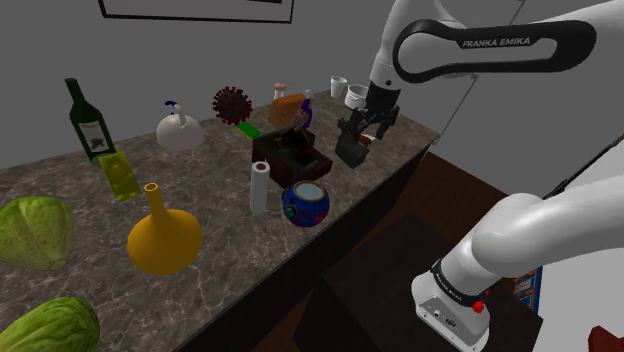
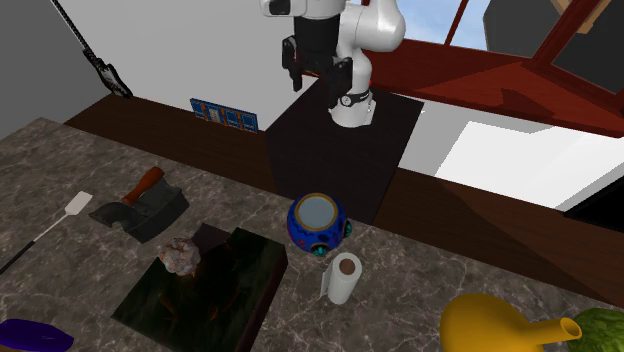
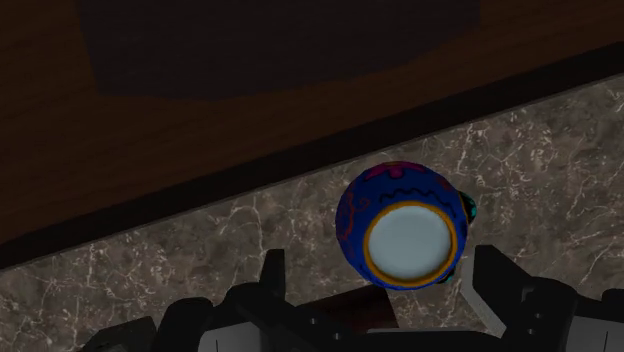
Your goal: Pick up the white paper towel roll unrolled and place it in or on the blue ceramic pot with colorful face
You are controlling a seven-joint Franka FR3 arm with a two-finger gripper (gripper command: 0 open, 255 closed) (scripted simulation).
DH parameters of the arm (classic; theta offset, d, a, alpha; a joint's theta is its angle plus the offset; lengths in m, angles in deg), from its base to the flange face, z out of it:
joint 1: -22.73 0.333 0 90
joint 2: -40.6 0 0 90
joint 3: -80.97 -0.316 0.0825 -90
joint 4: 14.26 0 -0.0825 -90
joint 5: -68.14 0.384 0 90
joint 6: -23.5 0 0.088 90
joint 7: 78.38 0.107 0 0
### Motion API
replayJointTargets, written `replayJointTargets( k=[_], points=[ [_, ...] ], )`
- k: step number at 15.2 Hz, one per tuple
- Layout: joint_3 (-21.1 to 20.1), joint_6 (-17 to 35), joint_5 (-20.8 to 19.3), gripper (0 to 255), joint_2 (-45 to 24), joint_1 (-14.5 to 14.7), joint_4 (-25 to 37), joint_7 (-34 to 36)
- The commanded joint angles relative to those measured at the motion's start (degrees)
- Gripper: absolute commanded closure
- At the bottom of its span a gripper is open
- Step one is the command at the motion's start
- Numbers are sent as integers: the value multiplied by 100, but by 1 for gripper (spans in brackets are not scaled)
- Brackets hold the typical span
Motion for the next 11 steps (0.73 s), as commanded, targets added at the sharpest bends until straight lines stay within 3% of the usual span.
replayJointTargets(
  k=[1, 11],
  points=[
    [-109, 287, 61, 0, -386, 48, 105, 132],
    [-511, 1322, 50, 0, -2504, 221, 1198, 726]
  ],
)
